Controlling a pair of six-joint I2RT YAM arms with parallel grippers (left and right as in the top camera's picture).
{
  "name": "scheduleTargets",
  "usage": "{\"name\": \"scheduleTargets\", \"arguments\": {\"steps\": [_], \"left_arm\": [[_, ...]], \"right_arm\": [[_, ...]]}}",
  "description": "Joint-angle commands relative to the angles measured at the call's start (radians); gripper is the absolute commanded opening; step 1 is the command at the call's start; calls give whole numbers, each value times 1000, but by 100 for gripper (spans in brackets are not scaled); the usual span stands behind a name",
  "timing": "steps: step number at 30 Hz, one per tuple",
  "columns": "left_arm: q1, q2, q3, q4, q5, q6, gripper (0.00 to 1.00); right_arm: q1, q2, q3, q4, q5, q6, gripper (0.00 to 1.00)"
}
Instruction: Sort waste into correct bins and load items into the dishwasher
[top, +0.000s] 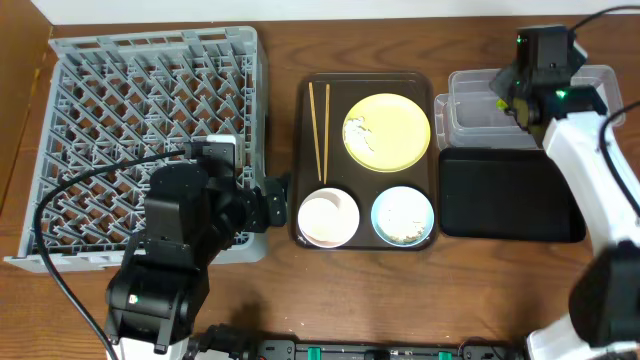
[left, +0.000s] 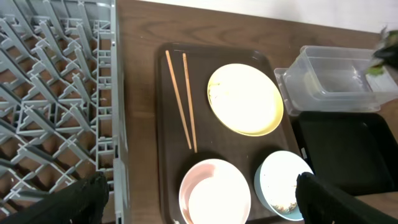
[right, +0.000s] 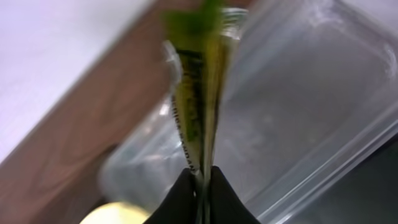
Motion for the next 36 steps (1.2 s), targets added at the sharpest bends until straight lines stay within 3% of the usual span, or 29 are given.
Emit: {"name": "scheduleTargets", "arguments": {"steps": [1, 2, 4, 8, 12, 14, 16, 26, 28, 30, 31, 34, 36], "left_arm": [[4, -2, 18, 0, 10, -6, 96], [4, -2, 18, 0, 10, -6, 96], [4, -2, 18, 0, 10, -6, 96], [4, -2, 18, 0, 10, -6, 96], [4, -2, 18, 0, 10, -6, 96], [4, -2, 18, 0, 10, -6, 96], [4, -2, 18, 0, 10, -6, 96], [4, -2, 18, 0, 10, -6, 96], [4, -2, 18, 0, 10, -6, 96], [4, -2, 18, 0, 10, -6, 96], [4, -2, 18, 0, 10, -6, 96], [4, -2, 18, 0, 10, -6, 96], [4, -2, 18, 0, 10, -6, 96]], "right_arm": [[-45, 83, -12, 0, -79, 42, 32], [-53, 84, -12, 18, -141, 17, 44], [-56, 62, -11, 82, -298, -68, 56], [13, -10, -11, 174, -507, -220, 59], [183, -26, -13, 165, -488, -456, 57], [292, 18, -14, 141, -378, -525, 59], [380, 92, -14, 159, -273, -562, 66], [459, 365, -14, 396, -229, -575, 53], [451, 386, -14, 413, -230, -558, 45], [451, 388, -14, 406, -229, -561, 28], [451, 388, -14, 402, -229, -561, 27], [452, 391, -14, 392, -254, -515, 44], [455, 407, -14, 391, -235, -516, 40]]}}
